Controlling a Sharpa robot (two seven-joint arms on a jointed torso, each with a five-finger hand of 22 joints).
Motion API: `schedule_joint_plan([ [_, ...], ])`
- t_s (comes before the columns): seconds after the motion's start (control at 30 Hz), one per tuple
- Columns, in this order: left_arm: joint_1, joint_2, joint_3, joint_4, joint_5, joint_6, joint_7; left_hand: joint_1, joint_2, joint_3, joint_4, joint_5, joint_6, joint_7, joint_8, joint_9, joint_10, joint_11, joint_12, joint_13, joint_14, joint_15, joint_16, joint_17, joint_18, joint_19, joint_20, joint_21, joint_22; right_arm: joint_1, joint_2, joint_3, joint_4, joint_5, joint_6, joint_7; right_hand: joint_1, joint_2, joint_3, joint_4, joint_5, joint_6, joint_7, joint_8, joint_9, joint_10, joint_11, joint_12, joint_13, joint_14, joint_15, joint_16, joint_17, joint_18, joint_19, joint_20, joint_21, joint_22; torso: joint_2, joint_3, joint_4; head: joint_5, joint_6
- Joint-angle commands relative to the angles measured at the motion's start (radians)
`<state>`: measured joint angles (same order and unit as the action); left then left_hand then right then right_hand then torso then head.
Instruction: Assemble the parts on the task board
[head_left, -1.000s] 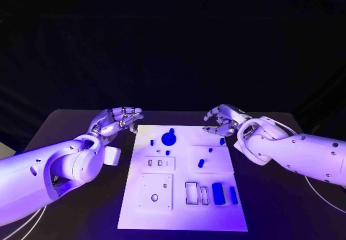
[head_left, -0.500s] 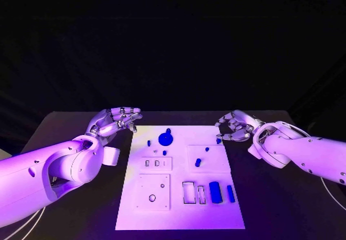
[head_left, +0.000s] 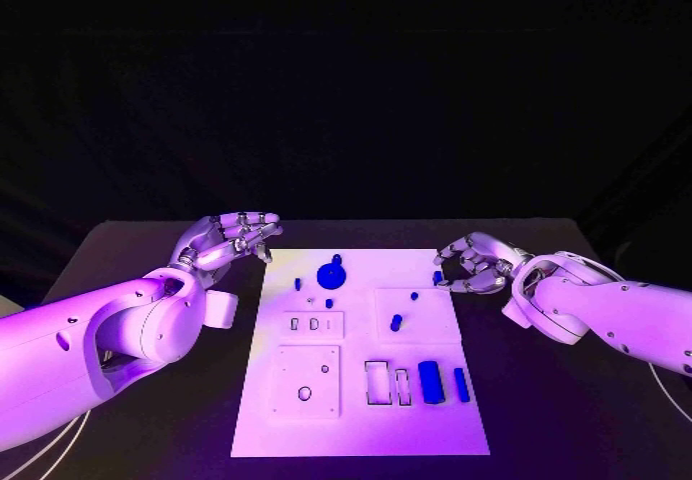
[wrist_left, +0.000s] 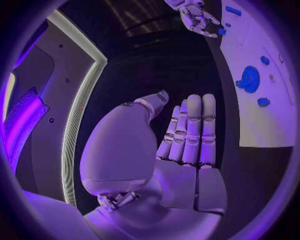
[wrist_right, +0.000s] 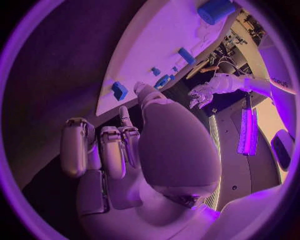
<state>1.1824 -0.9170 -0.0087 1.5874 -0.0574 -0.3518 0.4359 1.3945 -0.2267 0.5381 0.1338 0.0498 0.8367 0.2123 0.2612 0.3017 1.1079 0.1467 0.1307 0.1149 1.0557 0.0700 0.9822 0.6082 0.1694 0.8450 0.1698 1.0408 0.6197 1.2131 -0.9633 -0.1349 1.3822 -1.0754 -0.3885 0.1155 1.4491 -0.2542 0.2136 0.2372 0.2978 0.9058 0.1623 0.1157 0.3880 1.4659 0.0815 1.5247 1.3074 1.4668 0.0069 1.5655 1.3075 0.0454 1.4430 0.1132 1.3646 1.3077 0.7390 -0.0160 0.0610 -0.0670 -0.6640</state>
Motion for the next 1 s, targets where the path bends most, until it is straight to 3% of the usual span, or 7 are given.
schedule_joint_plan([
  [0.03,0.001,0.001,0.001,0.001,0.003,0.017,0.009,-0.009,0.003,0.003,-0.004,0.002,-0.008,0.007,0.003,0.002,-0.008,-0.001,0.004,0.001,-0.007,0.001,-0.006,-0.002,0.015,-0.007,0.001,-0.003,-0.001,-0.003,0.003,0.0,-0.004,0.007,0.023,0.022,-0.002,0.001,-0.009,0.0,-0.005,-0.007,0.004,-0.005,-0.001,0.065,0.001,0.004,0.223,0.104,0.003,0.005,0.263,0.006,0.01,0.0,0.004,0.097,0.001,-0.0005,0.0021,-0.001,-0.001],
  [0.5,0.001,-0.002,0.001,0.002,0.003,0.014,0.005,-0.009,0.004,0.004,-0.005,0.002,-0.009,0.007,0.003,0.002,-0.01,-0.001,0.004,0.001,-0.002,0.001,-0.003,-0.002,0.015,-0.006,0.002,-0.002,-0.001,-0.02,0.027,0.0,-0.038,0.009,0.006,-0.01,0.011,0.036,0.005,0.014,0.007,0.008,0.007,0.0,0.001,0.073,0.004,0.012,0.231,0.104,0.006,0.005,0.263,0.001,0.022,0.003,0.021,0.113,0.0,-0.0014,0.0013,-0.003,-0.007],
  [0.53,0.001,-0.002,0.001,0.002,0.003,0.014,0.004,-0.009,0.004,0.004,-0.006,0.002,-0.009,0.007,0.003,0.002,-0.01,-0.001,0.005,0.001,-0.001,0.001,-0.002,-0.002,0.015,-0.006,0.002,-0.002,-0.001,-0.02,0.028,0.0,-0.039,0.009,0.005,-0.012,0.013,0.039,0.009,0.014,0.002,0.009,0.007,0.0,0.001,0.073,0.004,0.012,0.231,0.104,0.006,0.005,0.263,0.001,0.022,0.003,0.022,0.114,-0.001,-0.0018,0.0007,-0.002,-0.008],
  [0.57,0.001,-0.003,0.001,0.002,0.003,0.014,0.004,-0.008,0.005,0.005,-0.006,0.002,-0.01,0.008,0.003,0.002,-0.01,-0.001,0.005,0.002,0.003,0.001,0.001,-0.002,0.015,-0.005,0.002,0.0,-0.001,-0.02,0.029,0.0,-0.04,0.008,0.004,-0.015,0.028,0.055,0.033,0.011,-0.052,0.012,0.008,-0.001,0.0,0.074,0.004,0.013,0.232,0.104,0.006,0.005,0.263,0.001,0.024,0.003,0.023,0.116,-0.001,-0.0013,0.0009,-0.003,-0.008],
  [0.6,0.001,-0.003,0.001,0.002,0.003,0.014,0.004,-0.009,0.005,0.005,-0.006,0.002,-0.01,0.008,0.003,0.003,-0.011,-0.001,0.005,0.002,0.005,0.001,0.002,-0.001,0.015,-0.005,0.002,0.001,0.0,-0.02,0.029,0.0,-0.041,0.008,0.003,-0.017,0.032,0.057,0.045,0.011,-0.072,0.014,0.008,-0.001,0.0,0.075,0.005,0.014,0.233,0.104,0.007,0.005,0.263,0.001,0.024,0.003,0.024,0.118,-0.001,-0.0011,0.0009,-0.002,-0.008],
  [1.0,0.001,-0.004,0.001,0.0,0.001,0.011,0.002,-0.009,0.006,0.005,-0.007,0.002,-0.01,0.008,0.003,0.003,-0.011,-0.001,0.006,0.002,0.007,0.001,0.004,-0.001,0.015,-0.004,0.002,0.002,0.0,-0.021,0.039,0.0,-0.049,0.006,0.006,-0.027,0.037,0.071,0.093,0.007,-0.088,0.033,0.007,0.002,-0.002,0.08,0.004,0.02,0.238,0.104,0.006,0.005,0.263,-0.001,0.029,0.003,0.031,0.125,-0.002,-0.0008,0.0005,0.0,-0.011],
])
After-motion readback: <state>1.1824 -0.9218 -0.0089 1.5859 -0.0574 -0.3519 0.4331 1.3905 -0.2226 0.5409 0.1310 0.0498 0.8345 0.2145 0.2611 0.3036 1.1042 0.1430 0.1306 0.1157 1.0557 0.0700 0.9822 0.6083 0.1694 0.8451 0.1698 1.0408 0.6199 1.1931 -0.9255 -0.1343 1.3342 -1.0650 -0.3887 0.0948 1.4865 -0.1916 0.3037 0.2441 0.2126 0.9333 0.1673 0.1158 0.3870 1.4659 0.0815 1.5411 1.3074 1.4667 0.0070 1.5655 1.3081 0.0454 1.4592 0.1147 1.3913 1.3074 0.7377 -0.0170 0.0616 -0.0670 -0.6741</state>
